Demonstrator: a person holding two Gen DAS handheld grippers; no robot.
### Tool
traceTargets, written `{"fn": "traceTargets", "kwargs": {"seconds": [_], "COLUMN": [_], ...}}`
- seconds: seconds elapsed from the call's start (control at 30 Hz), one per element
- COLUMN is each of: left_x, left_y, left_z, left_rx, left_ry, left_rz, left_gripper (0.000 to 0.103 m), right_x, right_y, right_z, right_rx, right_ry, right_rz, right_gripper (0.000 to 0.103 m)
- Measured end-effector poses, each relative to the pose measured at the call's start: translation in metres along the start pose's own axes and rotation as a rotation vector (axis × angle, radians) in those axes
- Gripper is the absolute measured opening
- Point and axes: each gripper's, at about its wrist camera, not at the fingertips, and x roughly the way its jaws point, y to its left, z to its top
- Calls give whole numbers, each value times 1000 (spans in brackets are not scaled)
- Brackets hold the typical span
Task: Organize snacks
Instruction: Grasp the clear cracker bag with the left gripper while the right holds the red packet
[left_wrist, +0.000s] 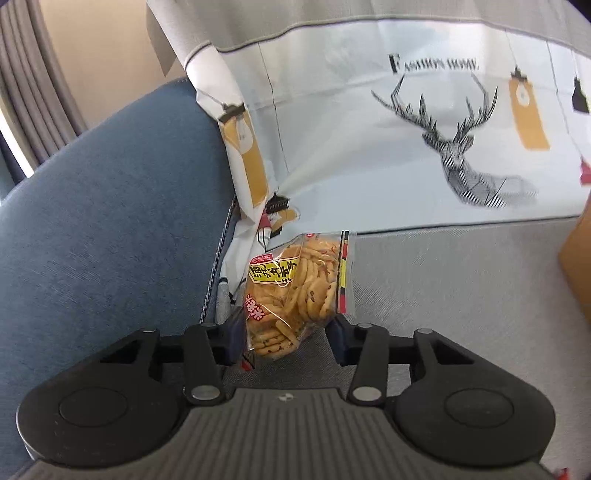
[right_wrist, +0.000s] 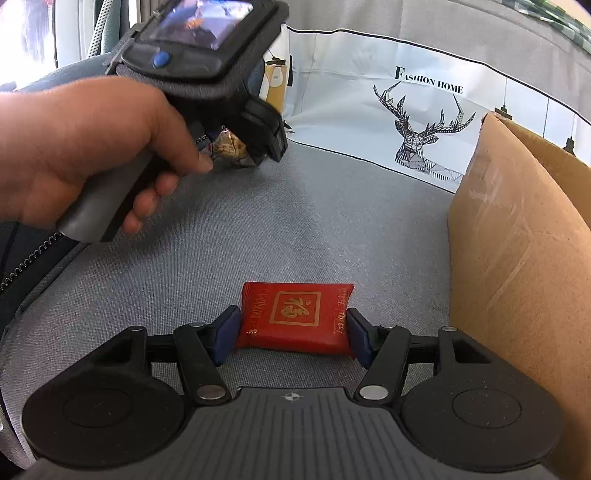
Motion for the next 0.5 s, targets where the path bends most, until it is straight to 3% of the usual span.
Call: {"fn": "traceTargets", "kwargs": {"seconds": [0.13,0.33,0.5], "left_x": [-24,-61,-83], "left_y": [11,34,36], "left_z": [5,-16,-43], "left_rx": [-71,-244,-284], "left_ry": [14,152,253], "left_rz": [-64,-184,-230], "left_gripper": [50,51,53], "right_x": [-1,-2,-4], "right_y": [-2,-3,-2], "right_z": [1,1,0], "right_rx": [4,5,-4], "right_ry": [-9,-11,-1], "right_rz": [-6,-14,-7], "right_gripper": [63,63,63]}}
